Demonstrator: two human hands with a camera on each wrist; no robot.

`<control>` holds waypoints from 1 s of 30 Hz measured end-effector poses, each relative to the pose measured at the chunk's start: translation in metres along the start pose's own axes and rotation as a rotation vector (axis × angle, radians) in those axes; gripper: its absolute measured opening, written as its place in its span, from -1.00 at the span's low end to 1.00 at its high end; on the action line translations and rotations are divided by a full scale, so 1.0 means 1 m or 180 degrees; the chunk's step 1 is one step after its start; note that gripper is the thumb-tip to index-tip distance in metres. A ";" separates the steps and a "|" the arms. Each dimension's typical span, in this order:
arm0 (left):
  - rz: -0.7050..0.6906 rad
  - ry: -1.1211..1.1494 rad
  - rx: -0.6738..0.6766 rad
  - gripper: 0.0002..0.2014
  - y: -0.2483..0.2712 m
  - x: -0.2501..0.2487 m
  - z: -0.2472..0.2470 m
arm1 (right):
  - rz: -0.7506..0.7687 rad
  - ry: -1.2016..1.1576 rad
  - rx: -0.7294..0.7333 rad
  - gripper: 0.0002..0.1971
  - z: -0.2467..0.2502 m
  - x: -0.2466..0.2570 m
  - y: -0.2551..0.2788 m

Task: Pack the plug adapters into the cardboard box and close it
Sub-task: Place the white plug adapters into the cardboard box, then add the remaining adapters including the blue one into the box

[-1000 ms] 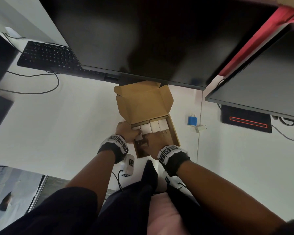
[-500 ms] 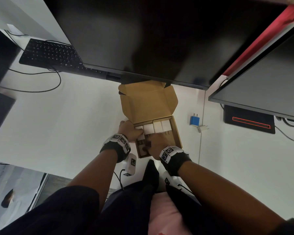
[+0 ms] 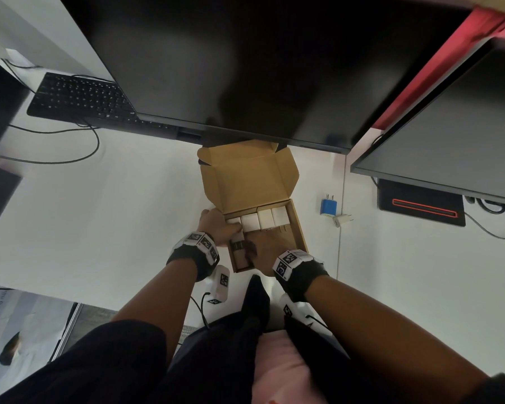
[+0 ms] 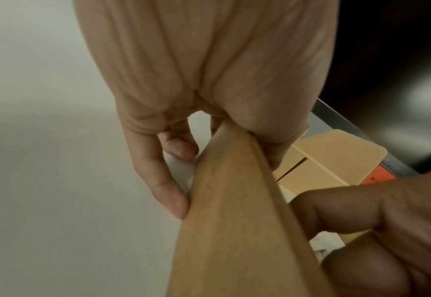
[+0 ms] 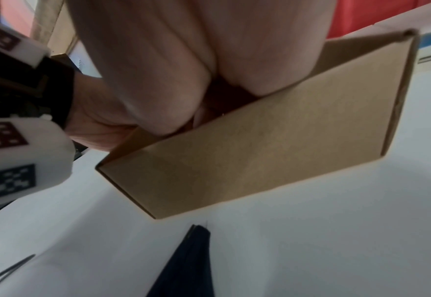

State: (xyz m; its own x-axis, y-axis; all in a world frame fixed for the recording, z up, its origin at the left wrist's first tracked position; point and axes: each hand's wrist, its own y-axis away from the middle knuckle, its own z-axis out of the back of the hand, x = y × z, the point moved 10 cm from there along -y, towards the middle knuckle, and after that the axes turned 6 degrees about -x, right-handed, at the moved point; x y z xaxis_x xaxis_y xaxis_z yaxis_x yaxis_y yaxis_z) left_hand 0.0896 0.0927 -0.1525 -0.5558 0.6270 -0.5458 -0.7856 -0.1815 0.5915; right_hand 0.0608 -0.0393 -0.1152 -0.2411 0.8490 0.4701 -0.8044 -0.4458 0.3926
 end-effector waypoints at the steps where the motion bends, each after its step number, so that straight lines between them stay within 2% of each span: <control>1: 0.0012 -0.0011 -0.0015 -0.84 0.000 0.000 0.001 | 0.0025 0.0016 0.0015 -0.85 0.001 0.001 0.001; 4: -0.0031 -0.0089 -0.0037 -0.87 0.001 -0.002 0.001 | 0.0016 0.0008 -0.0074 -0.81 0.013 0.001 0.005; 6: -0.0087 -0.0197 -0.0061 -0.90 0.002 -0.005 0.001 | -0.0184 -0.0254 -0.0353 -0.81 0.032 -0.010 0.006; 9: -0.0109 -0.0216 -0.0017 -0.85 0.005 -0.008 0.001 | -0.0537 -0.0705 -0.1285 -0.86 0.082 -0.048 0.016; 11: -0.0073 -0.0160 0.0016 -0.87 0.006 -0.007 0.001 | -0.0871 -0.0605 -0.1896 -0.89 0.115 -0.088 0.030; 12: -0.0062 -0.0138 0.0019 -0.88 0.006 -0.007 0.001 | -0.1156 -0.0475 -0.1994 -0.89 0.123 -0.112 0.036; 13: -0.0039 -0.0138 0.0025 -0.88 0.004 -0.005 0.000 | -0.1519 -0.0306 -0.1895 -0.82 0.123 -0.137 0.041; 15: -0.0001 -0.0116 0.0030 -0.83 0.001 -0.002 0.000 | -0.2213 -0.0045 -0.1308 -0.64 0.107 -0.180 0.053; 17: 0.0066 -0.0049 0.0031 -0.79 -0.002 0.003 -0.001 | -0.2391 0.0057 -0.1008 -0.61 0.091 -0.204 0.060; 20: 0.0107 -0.0003 0.0027 -0.81 -0.003 0.006 -0.002 | -0.2131 0.0130 -0.1028 -0.70 0.078 -0.209 0.063; 24: 0.0093 0.0054 -0.0002 -0.83 -0.003 0.005 -0.001 | -0.1837 -0.0483 -0.1803 -0.70 0.086 -0.185 0.078; 27: 0.0119 0.0057 -0.0009 -0.84 -0.001 0.004 -0.001 | -0.1156 -0.0798 -0.2446 -0.68 0.112 -0.142 0.082; 28: 0.0116 0.0043 -0.0011 -0.84 0.000 0.002 0.000 | -0.0852 -0.0819 -0.2549 -0.66 0.121 -0.126 0.079; 30: 0.0091 0.0027 0.0009 -0.83 0.001 0.000 0.000 | -0.0173 -0.0779 -0.2443 -0.65 0.126 -0.089 0.071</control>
State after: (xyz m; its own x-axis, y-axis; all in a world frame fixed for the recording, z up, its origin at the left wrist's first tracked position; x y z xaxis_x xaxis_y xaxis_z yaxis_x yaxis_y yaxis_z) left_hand 0.0887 0.0928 -0.1517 -0.5803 0.6153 -0.5336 -0.7686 -0.1972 0.6086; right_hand 0.0941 -0.1824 -0.0296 -0.1366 0.7382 0.6606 -0.9816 -0.0112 -0.1906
